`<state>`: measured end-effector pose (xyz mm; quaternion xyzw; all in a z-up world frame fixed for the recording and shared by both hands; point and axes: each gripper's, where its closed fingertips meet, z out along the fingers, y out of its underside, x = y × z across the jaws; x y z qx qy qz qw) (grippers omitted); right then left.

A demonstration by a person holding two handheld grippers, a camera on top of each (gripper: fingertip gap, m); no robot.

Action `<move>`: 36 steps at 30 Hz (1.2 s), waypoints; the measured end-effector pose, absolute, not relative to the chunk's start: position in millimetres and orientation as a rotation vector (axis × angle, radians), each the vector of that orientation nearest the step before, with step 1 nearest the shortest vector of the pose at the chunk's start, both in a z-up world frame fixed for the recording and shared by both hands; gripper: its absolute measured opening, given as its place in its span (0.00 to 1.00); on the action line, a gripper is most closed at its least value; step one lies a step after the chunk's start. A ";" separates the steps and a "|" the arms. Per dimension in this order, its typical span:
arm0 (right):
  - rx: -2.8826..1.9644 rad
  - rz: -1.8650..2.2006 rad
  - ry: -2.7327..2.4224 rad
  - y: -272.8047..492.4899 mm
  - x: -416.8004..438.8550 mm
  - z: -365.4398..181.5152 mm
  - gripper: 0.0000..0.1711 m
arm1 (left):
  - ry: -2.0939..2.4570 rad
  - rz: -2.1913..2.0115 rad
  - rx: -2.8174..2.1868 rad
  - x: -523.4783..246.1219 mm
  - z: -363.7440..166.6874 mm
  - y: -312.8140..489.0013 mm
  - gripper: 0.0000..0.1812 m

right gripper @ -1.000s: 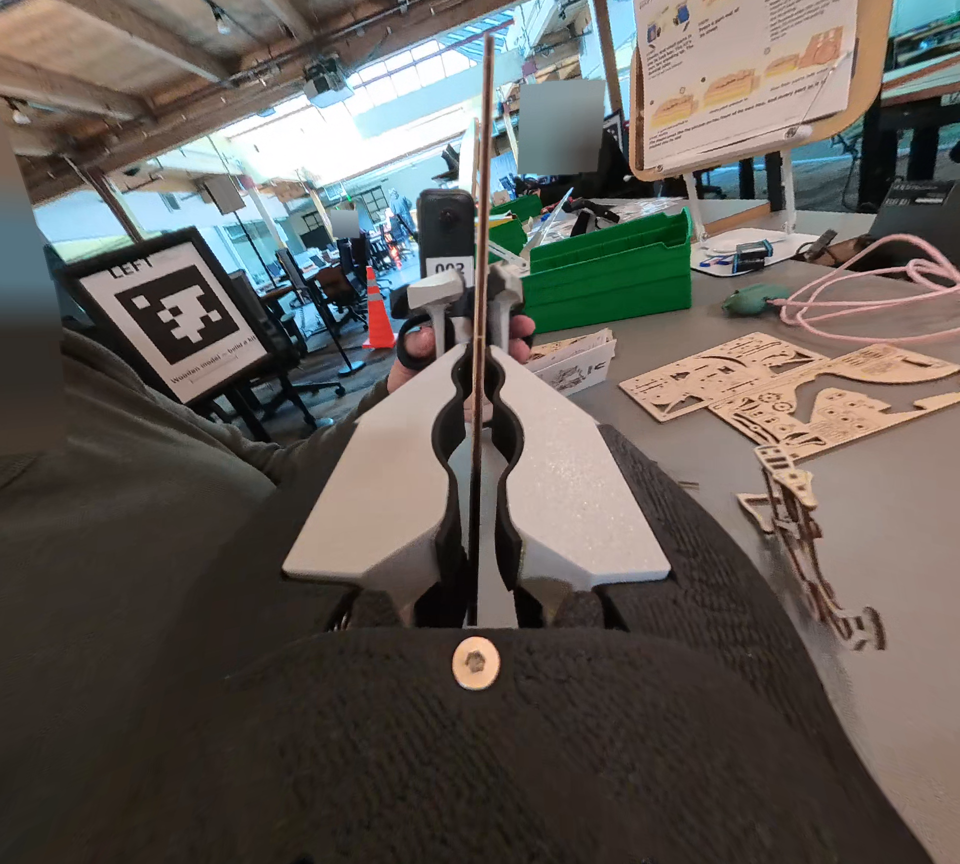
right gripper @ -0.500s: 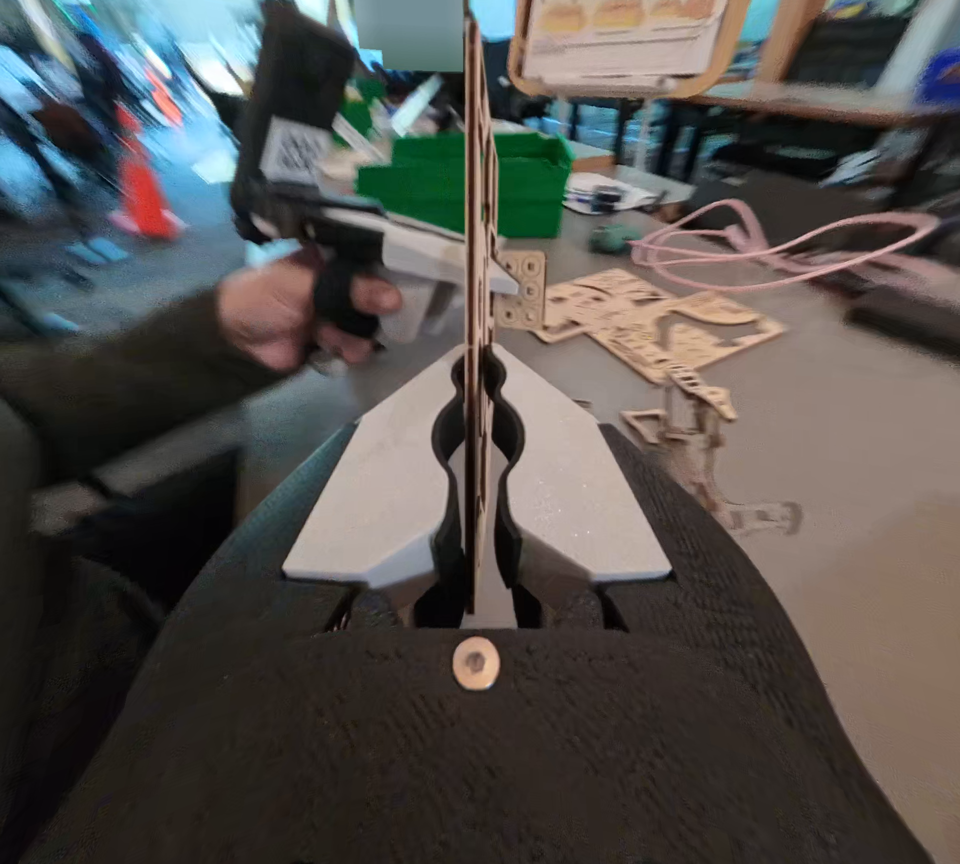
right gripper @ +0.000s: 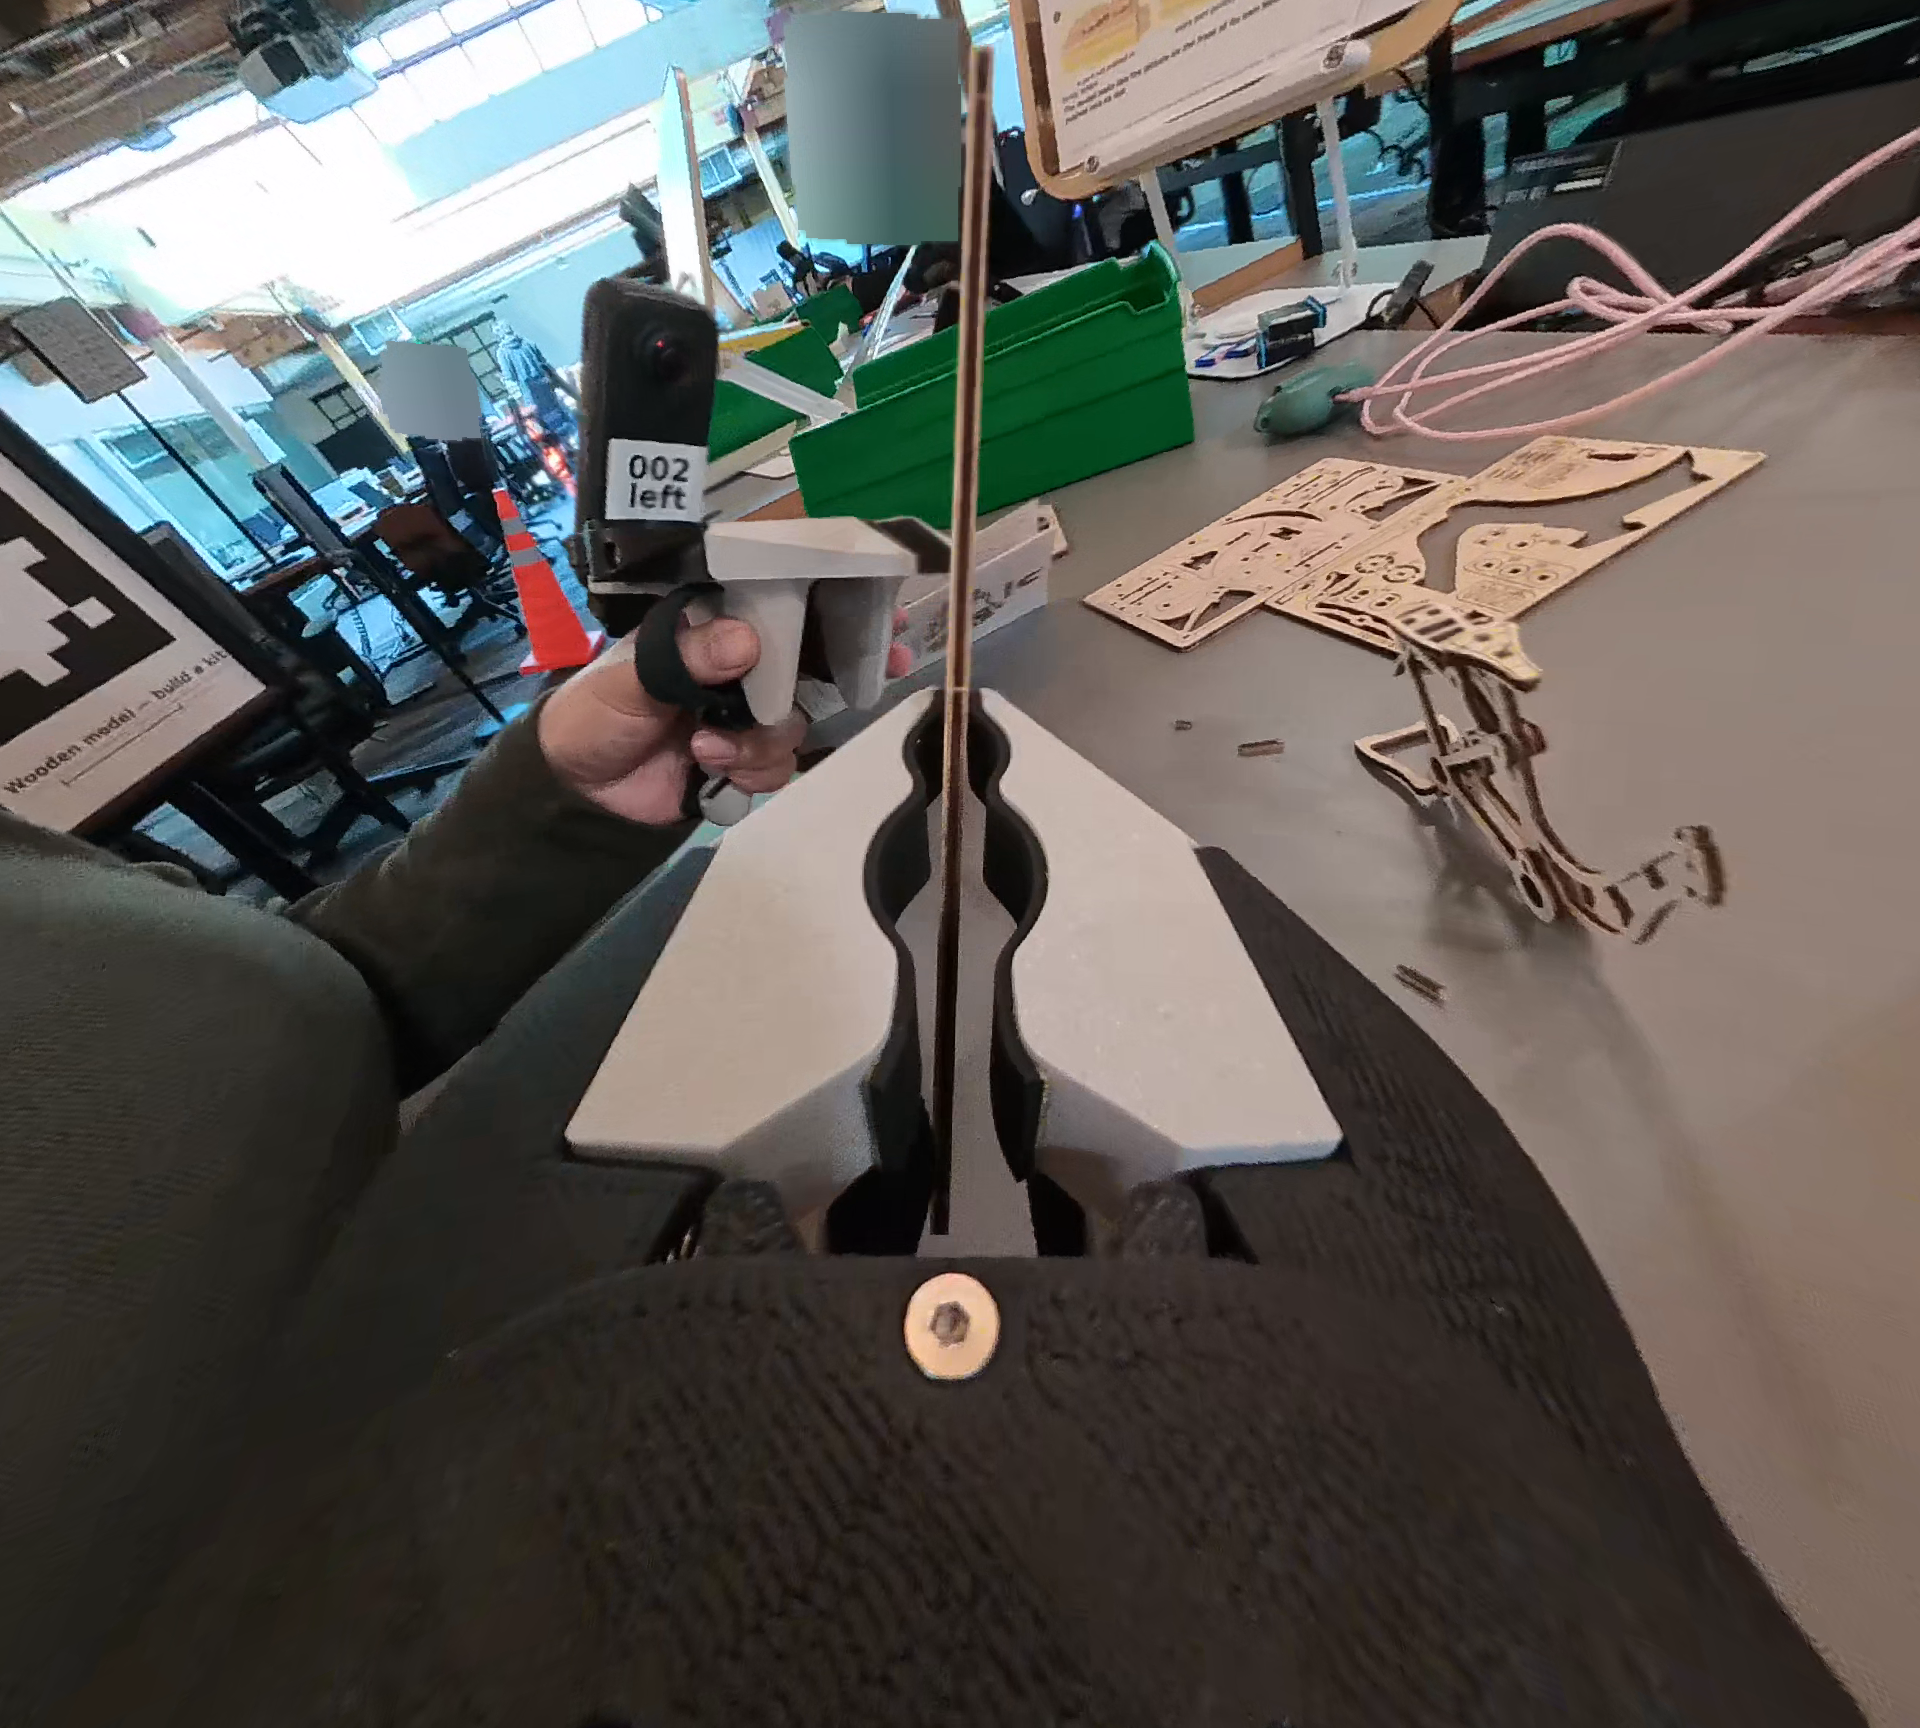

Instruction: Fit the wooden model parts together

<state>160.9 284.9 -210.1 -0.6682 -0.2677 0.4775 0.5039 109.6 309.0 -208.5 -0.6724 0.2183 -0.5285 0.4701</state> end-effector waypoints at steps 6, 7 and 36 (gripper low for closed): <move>-1.584 1.064 -0.597 299.4 192.2 -186.2 0.00 | 0.544 -1.181 -1.663 100.0 -204.0 305.8 0.08; -1.580 1.011 -0.594 305.9 200.9 -177.7 0.00 | 0.553 -1.161 -1.660 100.8 -202.9 305.0 0.08; -2.167 -0.115 -0.818 427.4 287.4 -226.1 0.37 | 0.849 -0.981 -1.693 141.9 -247.2 274.9 0.09</move>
